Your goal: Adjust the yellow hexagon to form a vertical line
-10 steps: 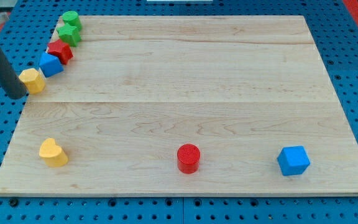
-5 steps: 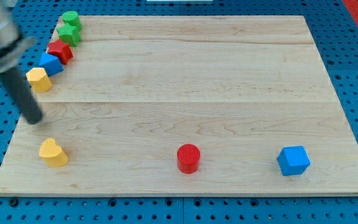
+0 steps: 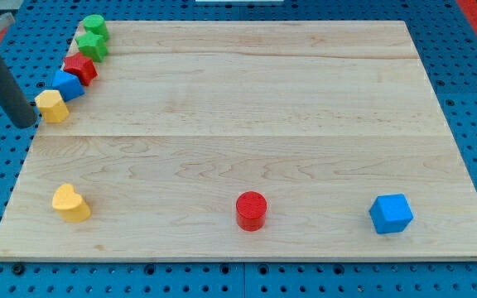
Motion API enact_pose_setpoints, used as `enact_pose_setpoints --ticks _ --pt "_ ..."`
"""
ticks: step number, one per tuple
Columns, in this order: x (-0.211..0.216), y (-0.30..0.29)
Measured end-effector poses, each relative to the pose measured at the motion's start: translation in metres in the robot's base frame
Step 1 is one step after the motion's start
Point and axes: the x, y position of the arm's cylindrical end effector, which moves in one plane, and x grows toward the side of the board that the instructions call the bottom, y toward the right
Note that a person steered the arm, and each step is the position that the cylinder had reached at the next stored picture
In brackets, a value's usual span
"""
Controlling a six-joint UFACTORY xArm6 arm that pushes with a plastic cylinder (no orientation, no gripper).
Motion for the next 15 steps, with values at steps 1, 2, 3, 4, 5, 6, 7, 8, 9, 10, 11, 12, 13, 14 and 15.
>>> enact_pose_setpoints --ticks 1,2,3,4,5,6,7,8,9,10,11,12,13,14,15 --pt "-0.002 0.008" --pt "-0.002 0.042" --pt "0.005 0.065" --pt "0.024 0.103" --pt "-0.015 0.142" --pt "-0.049 0.137" --pt "-0.046 0.115" --pt "-0.045 0.1" --pt "-0.045 0.087" --pt "-0.042 0.086" --pt "-0.042 0.084" --pt "-0.042 0.084" --pt "-0.041 0.084" --pt "-0.031 0.115" --pt "0.011 0.21"
